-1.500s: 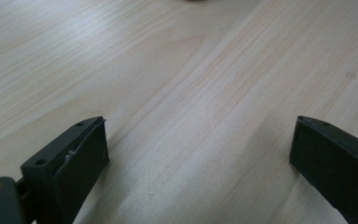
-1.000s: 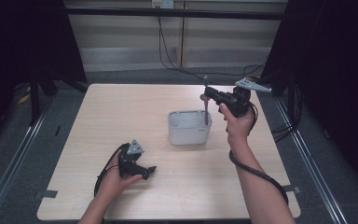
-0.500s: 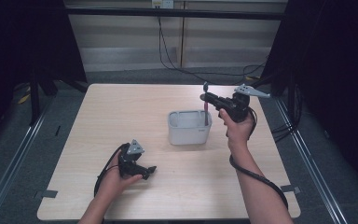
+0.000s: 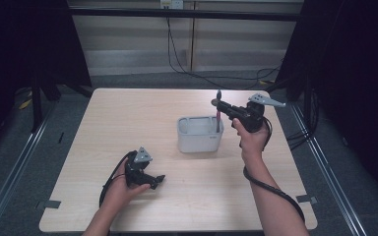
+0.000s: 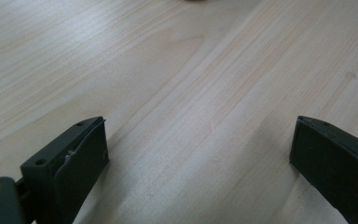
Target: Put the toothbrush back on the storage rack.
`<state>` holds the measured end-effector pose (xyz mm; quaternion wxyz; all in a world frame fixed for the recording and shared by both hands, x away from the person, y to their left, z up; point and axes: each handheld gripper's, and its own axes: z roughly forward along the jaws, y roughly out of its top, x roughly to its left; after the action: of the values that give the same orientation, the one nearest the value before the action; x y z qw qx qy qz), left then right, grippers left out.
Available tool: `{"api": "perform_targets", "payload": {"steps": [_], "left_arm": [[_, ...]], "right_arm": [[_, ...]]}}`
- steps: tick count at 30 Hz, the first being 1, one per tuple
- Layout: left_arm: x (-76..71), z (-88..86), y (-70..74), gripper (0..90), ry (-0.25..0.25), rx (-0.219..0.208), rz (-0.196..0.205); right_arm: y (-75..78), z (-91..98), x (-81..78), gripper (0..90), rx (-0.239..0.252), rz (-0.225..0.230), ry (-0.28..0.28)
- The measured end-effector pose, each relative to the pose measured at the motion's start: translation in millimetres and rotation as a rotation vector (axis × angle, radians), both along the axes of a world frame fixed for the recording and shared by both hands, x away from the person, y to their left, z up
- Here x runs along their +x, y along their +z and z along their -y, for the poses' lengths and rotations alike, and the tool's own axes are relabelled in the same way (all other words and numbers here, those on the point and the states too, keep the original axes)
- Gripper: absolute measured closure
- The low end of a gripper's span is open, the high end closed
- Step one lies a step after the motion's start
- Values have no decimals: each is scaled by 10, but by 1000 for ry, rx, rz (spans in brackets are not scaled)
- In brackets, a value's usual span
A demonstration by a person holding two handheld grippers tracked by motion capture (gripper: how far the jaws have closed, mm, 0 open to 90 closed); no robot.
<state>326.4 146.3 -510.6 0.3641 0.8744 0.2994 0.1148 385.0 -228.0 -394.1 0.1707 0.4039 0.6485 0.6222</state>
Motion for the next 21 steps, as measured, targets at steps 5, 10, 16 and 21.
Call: {"api": "perform_targets", "payload": {"steps": [5, 10, 16, 21], "left_arm": [[0, 0, 0, 38, -1, 0, 0], [0, 0, 0, 38, -1, 1, 0], [1, 0, 0, 38, -1, 0, 0], [1, 0, 0, 38, -1, 0, 0]], "right_arm": [[-36, 4, -19, 840, -5, -3, -1], [-71, 8, -37, 839, -13, -8, 0], [-113, 10, -60, 838, -26, -16, 2], [-149, 11, -86, 837, -43, -23, 4]]}}
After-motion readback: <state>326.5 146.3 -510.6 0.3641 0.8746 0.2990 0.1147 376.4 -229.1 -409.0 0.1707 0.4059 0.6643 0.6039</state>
